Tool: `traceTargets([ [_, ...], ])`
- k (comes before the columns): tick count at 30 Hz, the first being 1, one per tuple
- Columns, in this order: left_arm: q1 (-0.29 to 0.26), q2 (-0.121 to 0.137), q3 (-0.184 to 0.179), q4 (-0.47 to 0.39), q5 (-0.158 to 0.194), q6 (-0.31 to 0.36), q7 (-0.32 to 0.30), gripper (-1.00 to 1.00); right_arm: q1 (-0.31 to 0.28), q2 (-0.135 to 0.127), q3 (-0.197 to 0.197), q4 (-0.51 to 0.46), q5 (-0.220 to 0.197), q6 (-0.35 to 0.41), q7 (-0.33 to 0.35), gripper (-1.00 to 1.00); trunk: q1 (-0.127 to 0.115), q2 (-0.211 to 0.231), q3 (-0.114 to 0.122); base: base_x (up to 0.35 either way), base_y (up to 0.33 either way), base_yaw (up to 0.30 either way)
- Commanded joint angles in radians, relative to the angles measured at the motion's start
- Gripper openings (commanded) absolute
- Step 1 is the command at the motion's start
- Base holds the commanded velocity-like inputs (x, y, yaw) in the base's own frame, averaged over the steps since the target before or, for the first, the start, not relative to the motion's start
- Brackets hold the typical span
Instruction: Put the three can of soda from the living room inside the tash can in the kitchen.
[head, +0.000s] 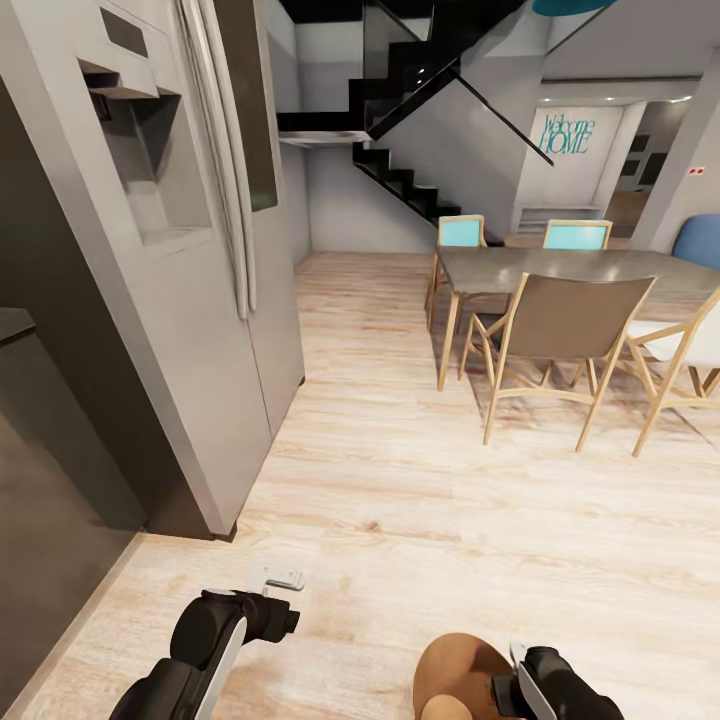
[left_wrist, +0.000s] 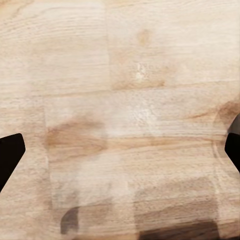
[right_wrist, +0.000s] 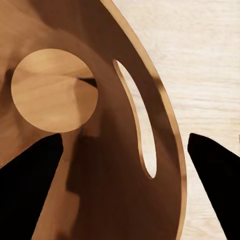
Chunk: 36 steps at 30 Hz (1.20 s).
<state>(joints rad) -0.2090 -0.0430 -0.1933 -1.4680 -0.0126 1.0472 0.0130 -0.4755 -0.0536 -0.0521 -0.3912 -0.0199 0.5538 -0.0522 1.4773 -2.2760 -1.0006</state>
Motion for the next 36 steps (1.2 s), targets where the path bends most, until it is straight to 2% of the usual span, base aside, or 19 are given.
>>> traceTargets([
  [1, 0.000, 0.000, 0.000, 0.000, 0.000, 0.000, 0.000, 1.00, 0.000, 0.000, 0.000, 0.000, 0.000, 0.000, 0.000, -1.00, 0.000, 0.000, 0.000, 0.000, 0.000, 0.000],
  [11, 0.000, 0.000, -0.001, 0.000, 0.000, 0.000, -0.003, 1.00, 0.000, 0.000, 0.001, 0.000, 0.000, 0.000, 0.000, -1.00, 0.000, 0.000, 0.000, 0.000, 0.000, 0.000],
  [27, -0.001, 0.000, -0.020, 0.000, 0.002, 0.000, -0.009, 1.00, 0.000, 0.000, 0.003, -0.001, 0.000, -0.001, 0.000, -1.00, -0.061, 0.112, 0.050, 0.000, 0.000, 0.000],
  [28, -0.002, 0.000, -0.024, 0.017, 0.000, 0.000, -0.010, 1.00, 0.000, -0.004, -0.002, -0.010, -0.003, -0.075, 0.000, -1.00, -0.065, 0.119, 0.053, 0.000, 0.000, 0.000],
  [36, -0.002, 0.000, -0.026, 0.019, 0.000, 0.000, -0.009, 1.00, 0.000, -0.003, -0.005, -0.017, -0.005, -0.079, 0.001, -1.00, -0.096, 0.175, 0.078, 0.000, 0.000, 0.000],
])
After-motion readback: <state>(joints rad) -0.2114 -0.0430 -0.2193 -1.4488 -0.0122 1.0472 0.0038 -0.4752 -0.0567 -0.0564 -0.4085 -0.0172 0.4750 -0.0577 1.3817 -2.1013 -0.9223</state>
